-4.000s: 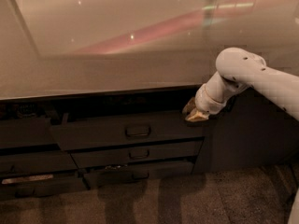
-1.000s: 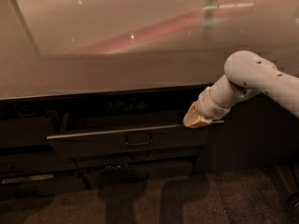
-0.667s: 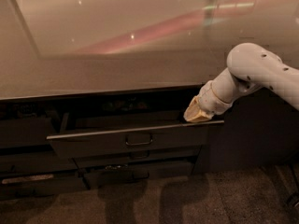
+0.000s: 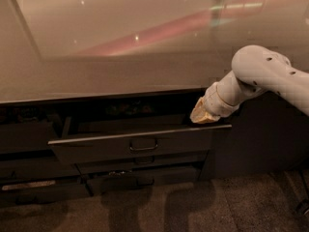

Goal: Open top drawer

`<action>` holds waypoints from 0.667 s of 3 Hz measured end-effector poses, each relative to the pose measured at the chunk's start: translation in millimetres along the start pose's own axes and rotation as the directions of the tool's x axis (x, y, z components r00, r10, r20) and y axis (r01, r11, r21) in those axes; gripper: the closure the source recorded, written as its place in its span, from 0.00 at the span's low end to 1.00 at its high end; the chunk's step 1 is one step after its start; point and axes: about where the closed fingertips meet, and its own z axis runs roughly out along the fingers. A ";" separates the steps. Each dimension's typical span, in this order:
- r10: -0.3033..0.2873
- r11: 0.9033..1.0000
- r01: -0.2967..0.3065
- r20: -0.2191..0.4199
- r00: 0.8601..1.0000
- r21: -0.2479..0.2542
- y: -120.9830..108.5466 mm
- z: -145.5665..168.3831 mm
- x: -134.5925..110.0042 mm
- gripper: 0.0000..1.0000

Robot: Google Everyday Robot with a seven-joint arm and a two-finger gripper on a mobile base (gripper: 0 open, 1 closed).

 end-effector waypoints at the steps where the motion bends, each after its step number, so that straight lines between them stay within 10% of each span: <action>1: 0.007 1.000 -0.007 0.000 1.000 -0.009 -2.3 4.3 4.3 1.00; 2: 0.039 0.999 -0.039 -0.001 0.999 -0.036 -5.6 21.7 22.3 1.00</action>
Offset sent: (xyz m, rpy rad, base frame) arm 0.0264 -0.0264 -0.0490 0.0038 0.0885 -0.0513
